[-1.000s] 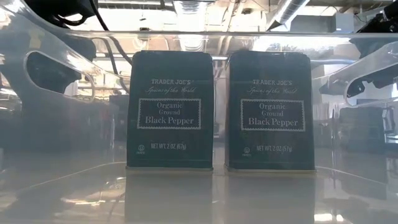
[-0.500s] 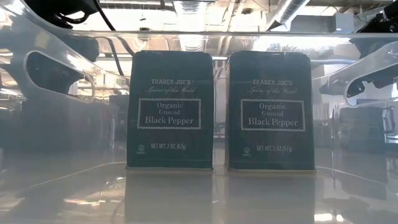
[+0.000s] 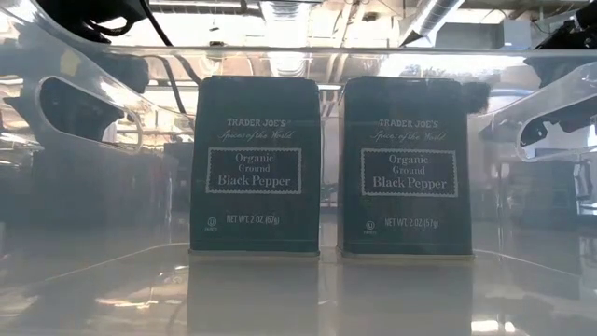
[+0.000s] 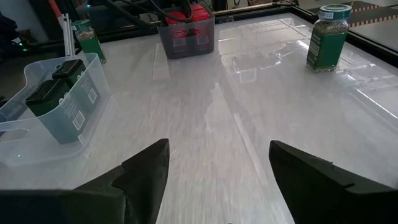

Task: Sort spices by type
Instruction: Put the red seasoning can into the black bin

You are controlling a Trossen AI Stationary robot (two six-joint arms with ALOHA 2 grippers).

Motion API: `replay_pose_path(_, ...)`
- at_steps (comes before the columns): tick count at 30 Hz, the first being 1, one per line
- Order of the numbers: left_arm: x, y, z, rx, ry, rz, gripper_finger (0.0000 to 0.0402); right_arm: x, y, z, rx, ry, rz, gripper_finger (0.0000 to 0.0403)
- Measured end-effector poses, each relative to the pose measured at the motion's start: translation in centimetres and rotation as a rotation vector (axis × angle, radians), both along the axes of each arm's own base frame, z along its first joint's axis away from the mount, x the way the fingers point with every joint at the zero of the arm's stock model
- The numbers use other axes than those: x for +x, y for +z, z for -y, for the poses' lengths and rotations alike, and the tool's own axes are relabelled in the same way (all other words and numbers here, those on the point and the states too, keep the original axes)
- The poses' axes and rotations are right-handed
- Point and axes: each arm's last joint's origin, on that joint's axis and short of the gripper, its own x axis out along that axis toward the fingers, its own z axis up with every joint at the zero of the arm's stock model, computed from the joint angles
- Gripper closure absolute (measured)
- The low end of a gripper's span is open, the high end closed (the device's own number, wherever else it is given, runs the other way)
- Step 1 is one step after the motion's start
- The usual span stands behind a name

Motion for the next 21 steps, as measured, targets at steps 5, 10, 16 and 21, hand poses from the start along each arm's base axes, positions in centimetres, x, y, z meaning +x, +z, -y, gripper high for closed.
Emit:
replay_pose_path(5, 0.0, 0.0, 0.0, 0.0, 0.0, 0.0, 0.0165, 0.0, 0.0, 0.0, 0.0, 0.0, 0.0, 0.0101)
replay_pose_path(10, 0.01, 0.01, 0.01, 0.0, 0.0, 0.001, 0.0162, 0.0, 0.01, 0.0, 0.0, 0.0, 0.001, 0.0101)
replay_pose_path(16, 0.02, 0.03, 0.0, -0.003, 0.007, 0.003, 0.0129, 0.0, 0.01, 0.0, 0.0, 0.0, 0.001, 0.0101)
replay_pose_path(21, 0.01, 0.03, 0.01, -0.003, 0.006, 0.002, 0.0111, 0.0, 0.0, 0.0, 0.0, 0.0, 0.0, 0.0101)
